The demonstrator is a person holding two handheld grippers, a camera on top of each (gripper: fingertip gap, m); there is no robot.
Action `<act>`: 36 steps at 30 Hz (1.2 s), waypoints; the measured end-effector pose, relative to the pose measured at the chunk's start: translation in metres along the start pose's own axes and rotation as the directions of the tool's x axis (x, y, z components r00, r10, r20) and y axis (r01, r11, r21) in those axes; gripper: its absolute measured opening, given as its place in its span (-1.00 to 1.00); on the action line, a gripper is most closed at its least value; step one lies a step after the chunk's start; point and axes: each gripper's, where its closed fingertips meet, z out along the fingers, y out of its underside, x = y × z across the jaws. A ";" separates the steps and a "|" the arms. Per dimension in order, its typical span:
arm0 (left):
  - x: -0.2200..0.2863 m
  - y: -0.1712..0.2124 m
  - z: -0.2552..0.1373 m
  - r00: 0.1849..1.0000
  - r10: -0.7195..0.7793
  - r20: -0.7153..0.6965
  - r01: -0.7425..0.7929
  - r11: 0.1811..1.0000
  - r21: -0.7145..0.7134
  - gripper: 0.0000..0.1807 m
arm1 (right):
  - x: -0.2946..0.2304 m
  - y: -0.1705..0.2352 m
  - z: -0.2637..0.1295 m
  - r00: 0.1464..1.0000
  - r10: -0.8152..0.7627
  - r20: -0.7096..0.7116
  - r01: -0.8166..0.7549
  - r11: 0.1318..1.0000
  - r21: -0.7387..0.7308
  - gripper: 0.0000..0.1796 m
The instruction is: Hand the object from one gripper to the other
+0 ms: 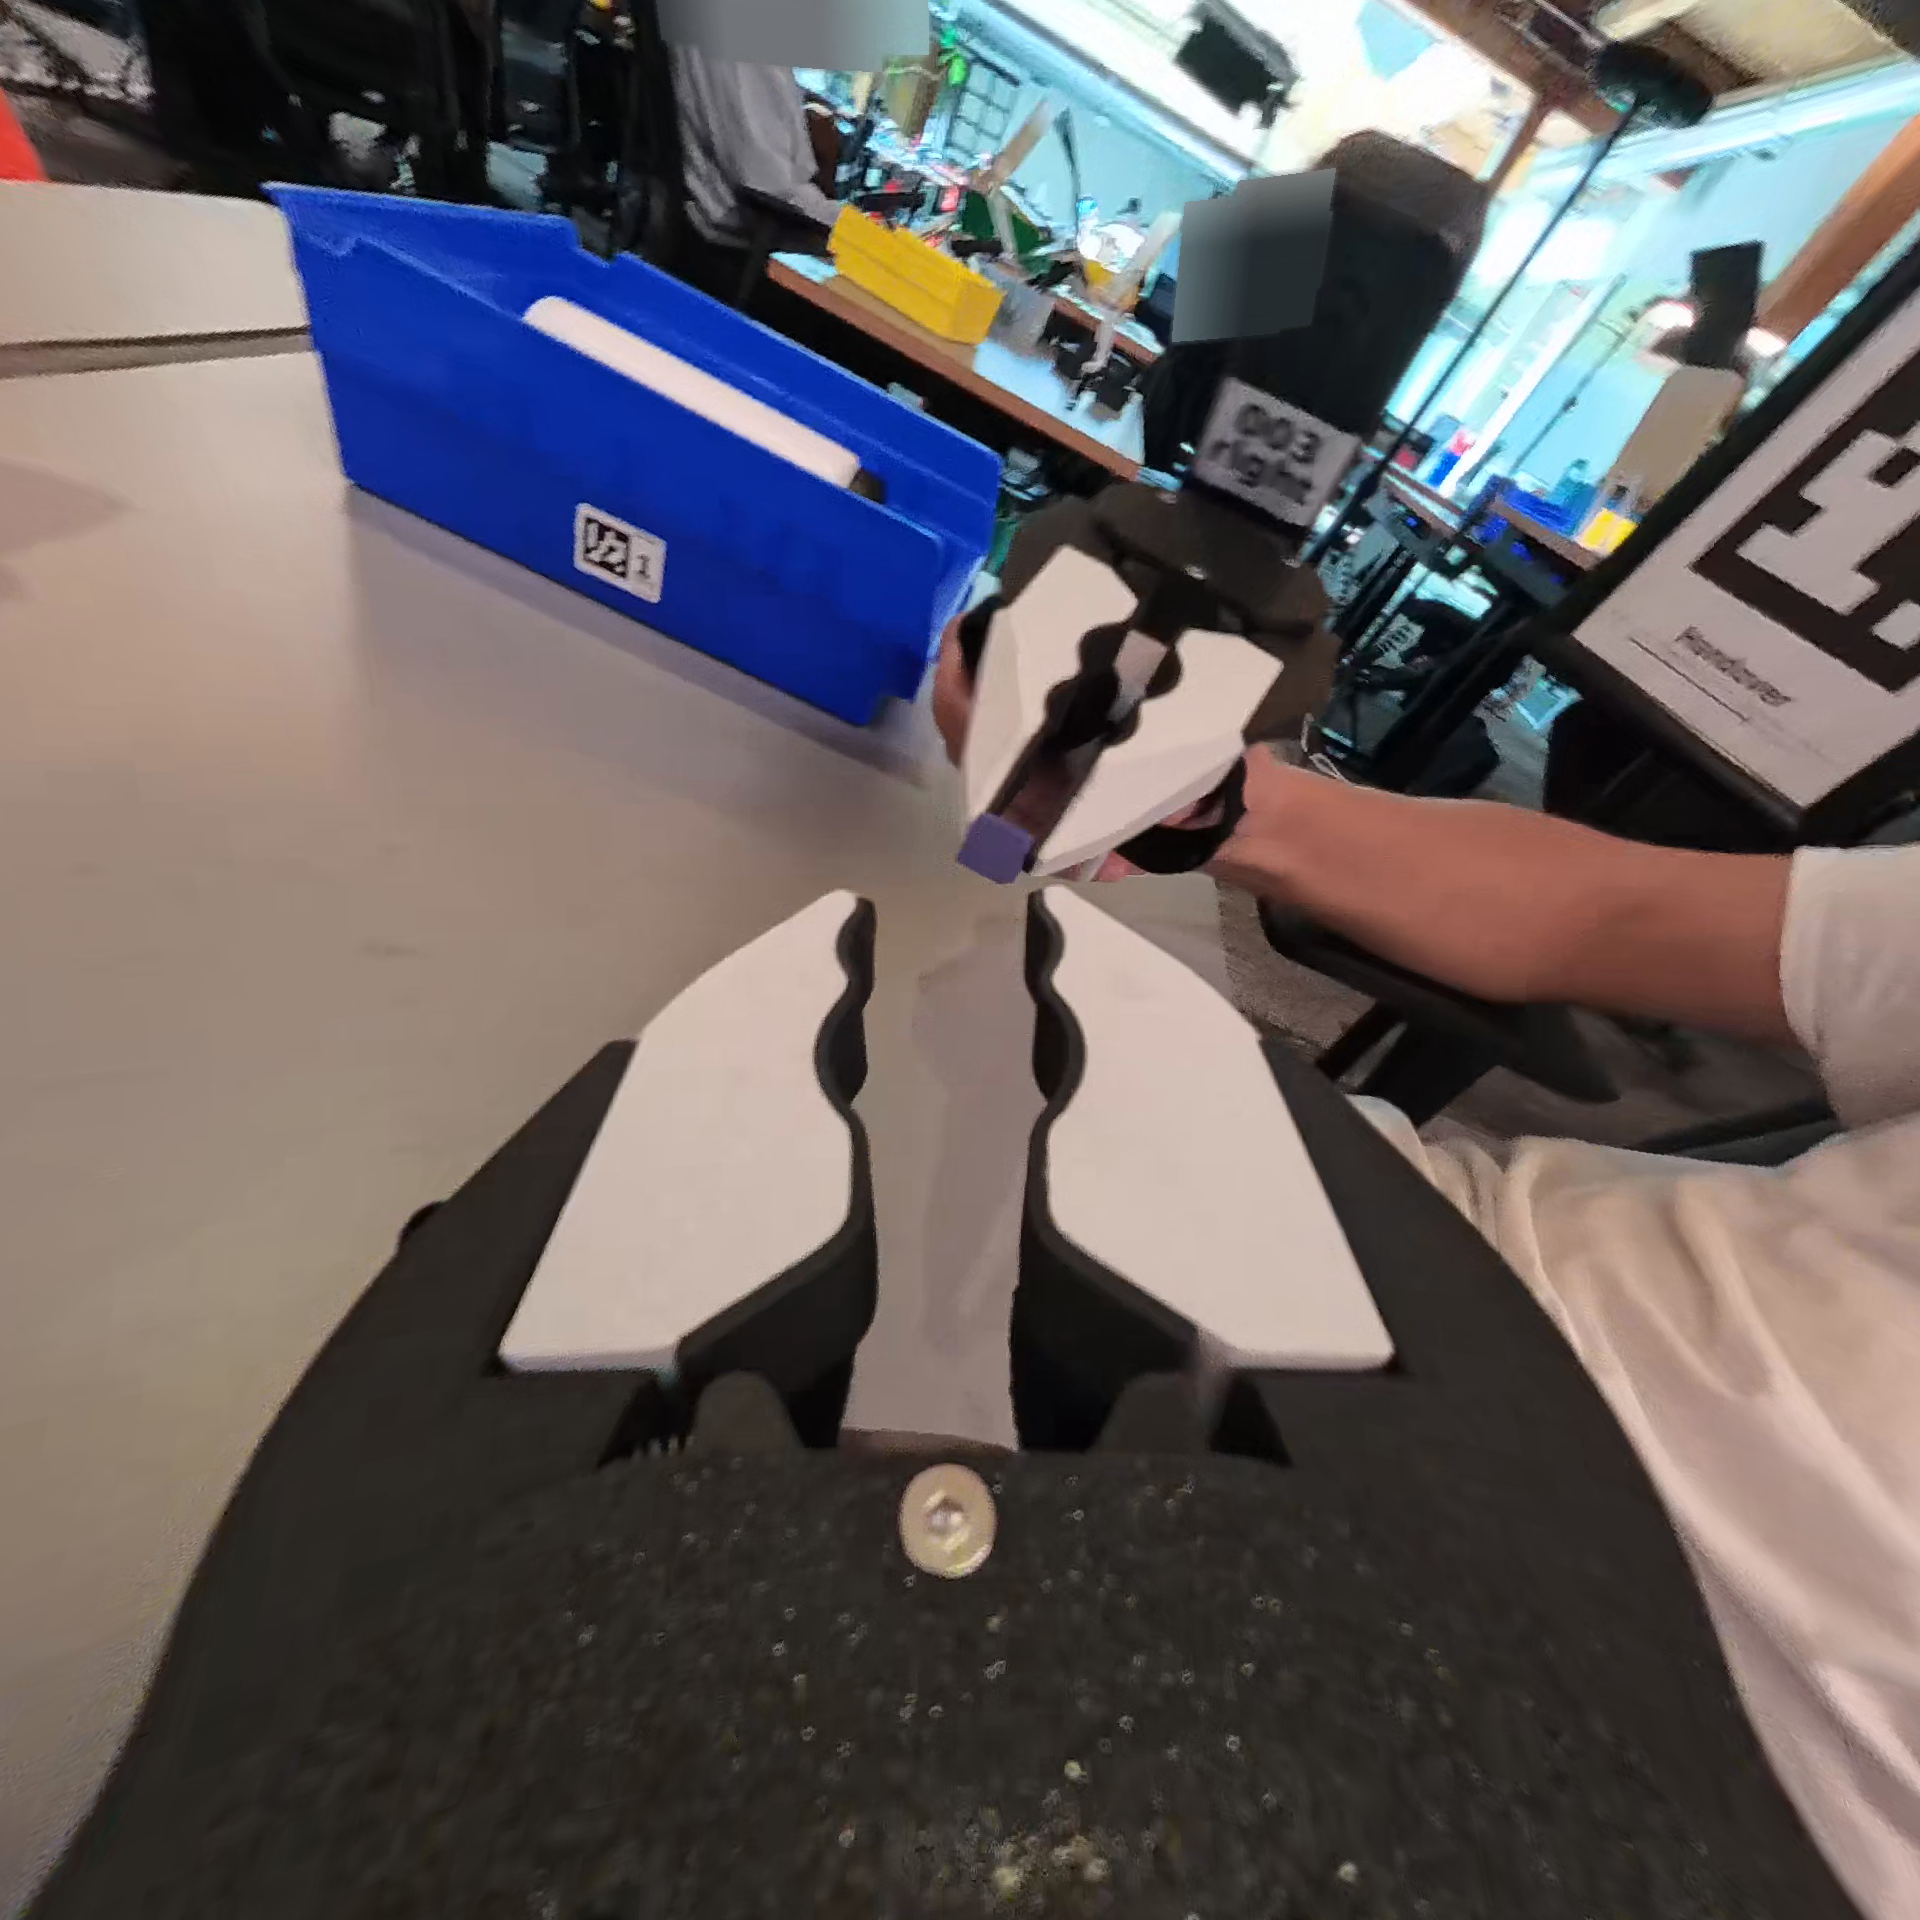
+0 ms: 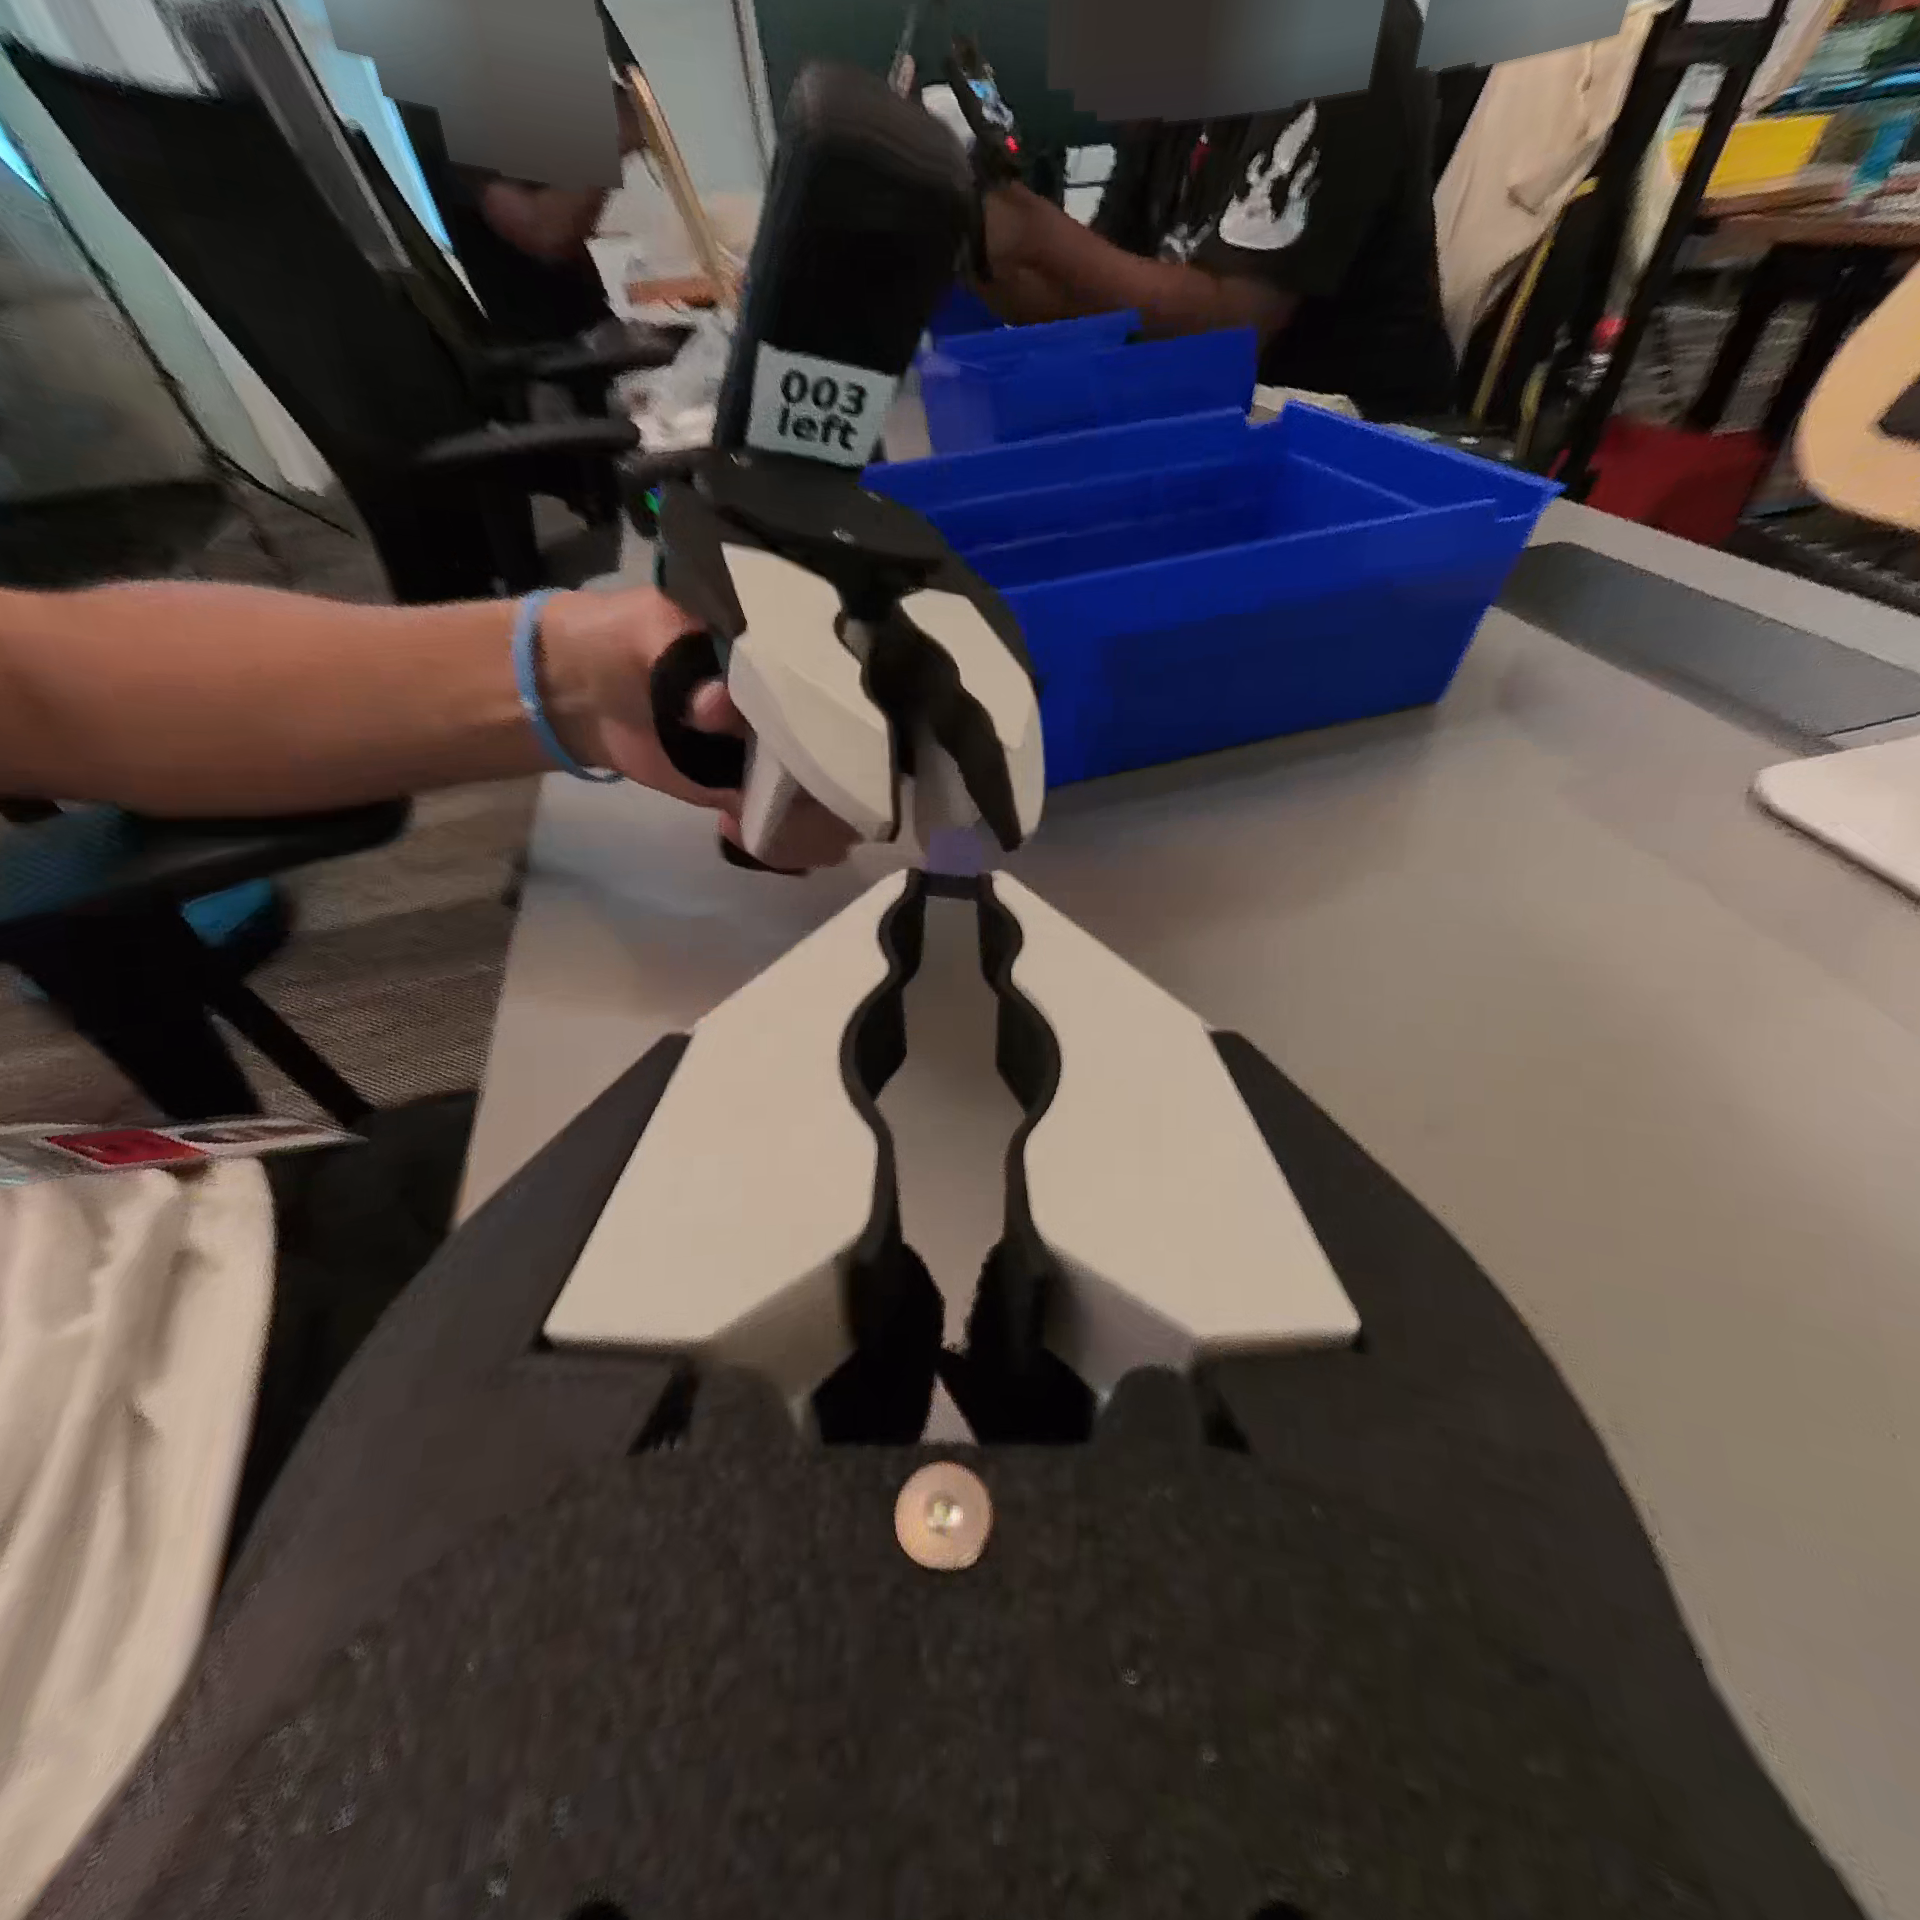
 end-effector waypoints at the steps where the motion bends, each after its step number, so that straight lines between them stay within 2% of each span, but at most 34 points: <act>1: 0.004 0.001 0.000 0.999 0.033 -0.015 -0.033 0.999 -0.005 -0.71 | -0.003 -0.002 0.000 0.998 0.046 0.038 -0.047 0.999 0.020 -0.89; 5: 0.022 0.002 0.001 0.991 0.101 -0.089 -0.102 0.995 -0.001 -0.72 | -0.011 -0.010 -0.003 0.974 0.158 0.164 -0.168 0.984 0.055 -0.89; 12: 0.030 0.000 0.002 0.986 0.113 -0.125 -0.111 0.994 0.022 -0.76 | -0.024 -0.008 0.000 0.938 0.222 0.265 -0.237 0.971 0.026 -0.89; 14: 0.031 0.001 0.002 0.984 0.117 -0.133 -0.115 0.993 0.023 -0.88 | -0.025 -0.006 0.002 0.936 0.226 0.269 -0.239 0.971 0.020 -0.89; 18: 0.027 0.001 0.003 0.984 0.154 -0.095 -0.153 0.988 0.015 -0.89 | -0.021 -0.005 0.003 0.930 0.254 0.267 -0.270 0.962 0.025 -0.89; 20: 0.021 -0.002 0.002 0.974 0.227 -0.015 -0.227 0.974 0.015 -0.89 | -0.015 -0.003 0.003 0.922 0.293 0.254 -0.309 0.951 0.025 -0.87; 22: 0.004 -0.002 0.000 0.900 0.409 0.153 -0.402 0.913 -0.075 -0.89 | 0.001 0.007 0.005 0.912 0.362 0.192 -0.367 0.930 -0.012 -0.68; 24: -0.022 0.003 -0.007 0.677 0.661 0.323 -0.592 0.750 -0.294 -0.89 | 0.015 0.021 0.008 0.886 0.450 0.113 -0.444 0.893 -0.077 -0.62; 26: -0.033 0.005 -0.010 0.460 0.812 0.358 -0.672 0.582 -0.457 -0.89 | 0.019 0.019 0.010 0.859 0.499 0.110 -0.498 0.866 -0.044 -0.63; 28: -0.035 0.009 -0.006 0.339 0.877 0.340 -0.694 0.477 -0.540 -0.89 | 0.021 0.016 0.013 0.845 0.526 0.094 -0.526 0.850 -0.021 -0.64; 32: -0.031 0.016 0.004 0.271 0.915 0.299 -0.714 0.399 -0.575 -0.89 | 0.025 0.022 0.018 0.902 0.430 -0.021 -0.431 0.902 -0.030 -0.77; 36: -0.029 0.016 0.006 0.273 0.914 0.299 -0.715 0.401 -0.572 -0.89 | 0.023 0.019 0.018 0.913 0.407 -0.018 -0.407 0.913 -0.021 -0.81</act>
